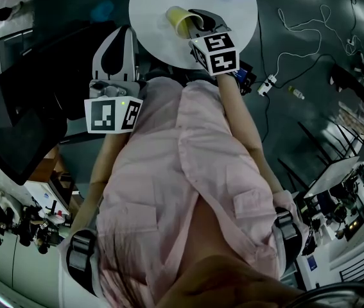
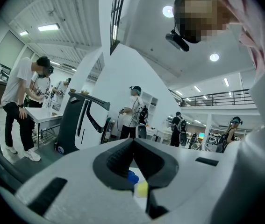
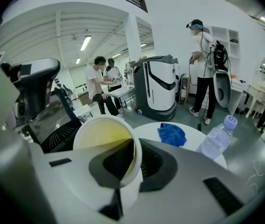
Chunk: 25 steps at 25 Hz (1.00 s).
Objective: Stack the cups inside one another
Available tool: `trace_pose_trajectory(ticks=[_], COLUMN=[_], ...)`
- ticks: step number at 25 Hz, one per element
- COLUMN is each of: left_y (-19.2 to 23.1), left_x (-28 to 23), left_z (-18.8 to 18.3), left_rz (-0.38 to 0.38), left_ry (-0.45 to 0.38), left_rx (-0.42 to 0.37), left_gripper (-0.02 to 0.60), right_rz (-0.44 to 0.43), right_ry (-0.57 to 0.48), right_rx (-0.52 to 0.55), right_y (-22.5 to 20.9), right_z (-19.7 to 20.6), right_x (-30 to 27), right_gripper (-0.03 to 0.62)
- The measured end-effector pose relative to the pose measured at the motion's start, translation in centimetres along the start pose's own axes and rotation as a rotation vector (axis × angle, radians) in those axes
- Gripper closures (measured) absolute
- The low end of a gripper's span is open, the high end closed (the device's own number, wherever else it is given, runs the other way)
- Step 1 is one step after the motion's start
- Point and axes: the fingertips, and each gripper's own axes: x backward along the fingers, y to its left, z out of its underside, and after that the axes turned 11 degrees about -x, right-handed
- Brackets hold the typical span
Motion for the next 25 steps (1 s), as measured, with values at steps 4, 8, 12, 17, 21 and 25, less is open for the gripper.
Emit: trace_pose_trajectory(ticks=[4,8,12,17,21,25], left_y=[0.2,0.6,1.1,1.4,1.5,1.6], left_x=[0.0,0.0,0.2,0.5,0.4,0.6], left_z=[0.0,-0.1,0.2,-0.1,-0.1,-0.3], left_rz=[0.001,-0.004,-0.014,-0.022,-0.024,-0.028], left_ry=[0.000,0.000,0.002,-0.002,-0.001,-0.002], left_rx=[0.002,0.003,0.005,0.006,0.007,0.007], left_gripper=[0.566,0.566,0.566,0.566,0.566,0.566], right_rz=[0.009,-0.003,-0.011,-0.009,0.000,0.004], right_ry=[0.049,0.091,0.123,0.163,0.201,0.239], right_rx=[0.020,0.028,0.051,0.084,0.134,0.184], right_y=[-0.2,0.4,0.8,0.9,0.7,0.6], right_z=[1.0,1.7,2.4,3.2,4.0,4.6], right_x=[-1.3,-2.3,-3.4,-4.0,-4.6,-4.9], right_gripper=[0.556,0.556,0.556,0.556,0.556,0.556])
